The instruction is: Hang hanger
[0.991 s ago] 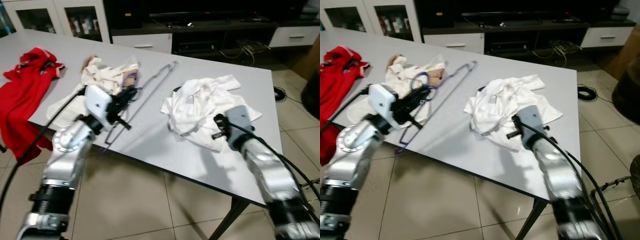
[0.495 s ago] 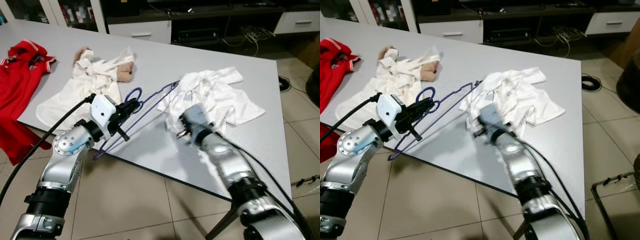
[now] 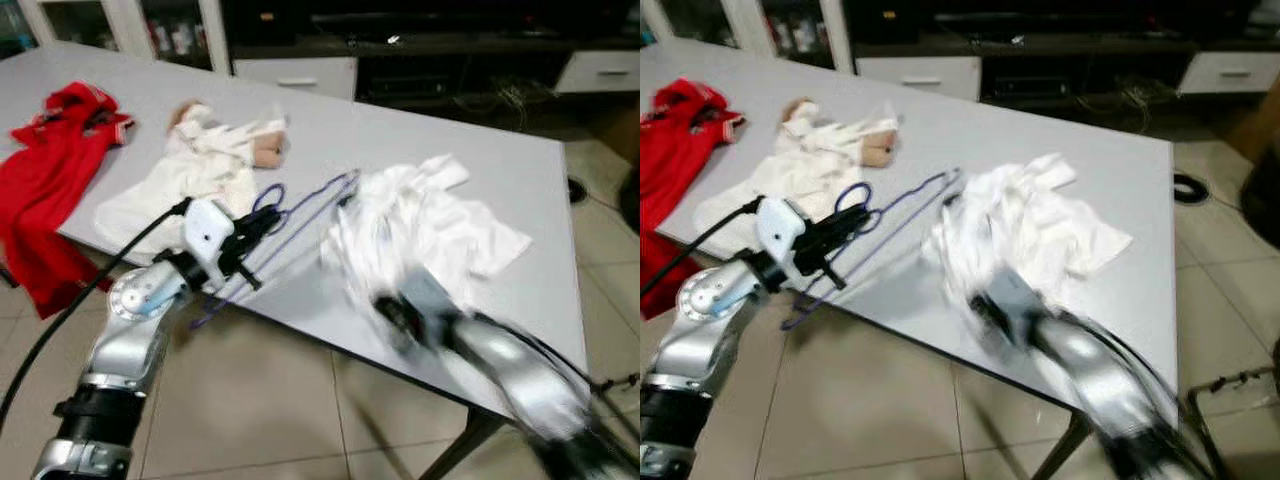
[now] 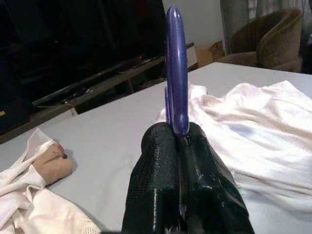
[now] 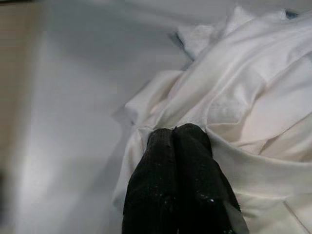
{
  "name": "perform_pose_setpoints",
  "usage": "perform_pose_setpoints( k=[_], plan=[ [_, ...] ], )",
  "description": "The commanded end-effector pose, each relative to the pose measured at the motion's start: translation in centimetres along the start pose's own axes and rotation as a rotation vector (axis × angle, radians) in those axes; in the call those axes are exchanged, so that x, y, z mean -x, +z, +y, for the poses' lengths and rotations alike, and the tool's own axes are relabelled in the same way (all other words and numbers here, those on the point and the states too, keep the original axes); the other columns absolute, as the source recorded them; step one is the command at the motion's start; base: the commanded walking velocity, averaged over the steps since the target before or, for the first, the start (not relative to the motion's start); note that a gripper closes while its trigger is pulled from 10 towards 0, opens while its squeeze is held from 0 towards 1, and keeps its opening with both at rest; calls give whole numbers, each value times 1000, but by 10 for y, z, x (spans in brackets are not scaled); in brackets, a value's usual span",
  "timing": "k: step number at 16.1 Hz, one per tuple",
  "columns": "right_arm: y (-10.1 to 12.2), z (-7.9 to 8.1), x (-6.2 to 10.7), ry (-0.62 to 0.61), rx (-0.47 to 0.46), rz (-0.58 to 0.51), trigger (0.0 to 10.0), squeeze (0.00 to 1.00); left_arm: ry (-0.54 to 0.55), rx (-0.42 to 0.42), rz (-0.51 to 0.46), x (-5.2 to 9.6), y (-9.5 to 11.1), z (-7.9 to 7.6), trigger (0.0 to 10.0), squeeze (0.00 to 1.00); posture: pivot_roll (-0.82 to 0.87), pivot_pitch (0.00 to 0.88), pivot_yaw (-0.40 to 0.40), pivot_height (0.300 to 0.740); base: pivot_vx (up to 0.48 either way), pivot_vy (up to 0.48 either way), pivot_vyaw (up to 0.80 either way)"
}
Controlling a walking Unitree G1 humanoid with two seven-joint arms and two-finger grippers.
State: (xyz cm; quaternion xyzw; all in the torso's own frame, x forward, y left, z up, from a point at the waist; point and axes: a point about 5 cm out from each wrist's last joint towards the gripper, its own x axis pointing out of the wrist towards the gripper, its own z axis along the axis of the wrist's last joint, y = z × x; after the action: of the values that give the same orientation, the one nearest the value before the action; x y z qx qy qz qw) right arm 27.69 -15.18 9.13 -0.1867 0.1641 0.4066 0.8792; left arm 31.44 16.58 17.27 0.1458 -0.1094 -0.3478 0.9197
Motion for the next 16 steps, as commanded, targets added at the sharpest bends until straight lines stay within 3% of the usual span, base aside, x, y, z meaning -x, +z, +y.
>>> perform_pose_setpoints(
  k=[1,4,6,7,8,11,14,15,16],
  plan=[
    [2,0,6,27,5,5,10000,0,-16,-11,-13,-4,4,-1,10000,0,1,64,8,740,0,0,0],
    [34,-32,38,-215,25,-158,10000,0,-21,-9,-31,-12,6,-1,10000,0,-33,65,19,740,0,0,0],
    [49,-35,41,-269,27,-218,10000,0,-16,-6,-41,-14,7,0,10000,0,-42,61,24,740,0,0,0],
    [59,-28,38,-264,20,-262,10000,537,-15,-6,-46,-15,8,1,10000,0,-42,60,24,740,0,0,0],
    [61,-18,32,-229,-1,-281,10000,1000,-13,-7,-47,-15,8,2,10000,0,-42,59,23,740,0,0,0],
    [52,1,11,-177,-9,-233,10000,1000,-2,-12,-50,-13,9,6,10000,0,-28,62,18,740,0,0,0],
    [45,0,-5,-238,60,-142,10000,1000,4,-16,-50,-8,9,6,10000,0,-6,64,11,740,0,0,0],
    [41,-2,-9,-262,86,-105,10000,820,9,-16,-48,-7,9,6,10000,0,0,65,10,740,0,0,0],
    [40,-3,-11,-278,99,-85,10000,0,14,-17,-47,-5,9,7,10000,0,7,66,8,740,0,0,0]
  ],
)
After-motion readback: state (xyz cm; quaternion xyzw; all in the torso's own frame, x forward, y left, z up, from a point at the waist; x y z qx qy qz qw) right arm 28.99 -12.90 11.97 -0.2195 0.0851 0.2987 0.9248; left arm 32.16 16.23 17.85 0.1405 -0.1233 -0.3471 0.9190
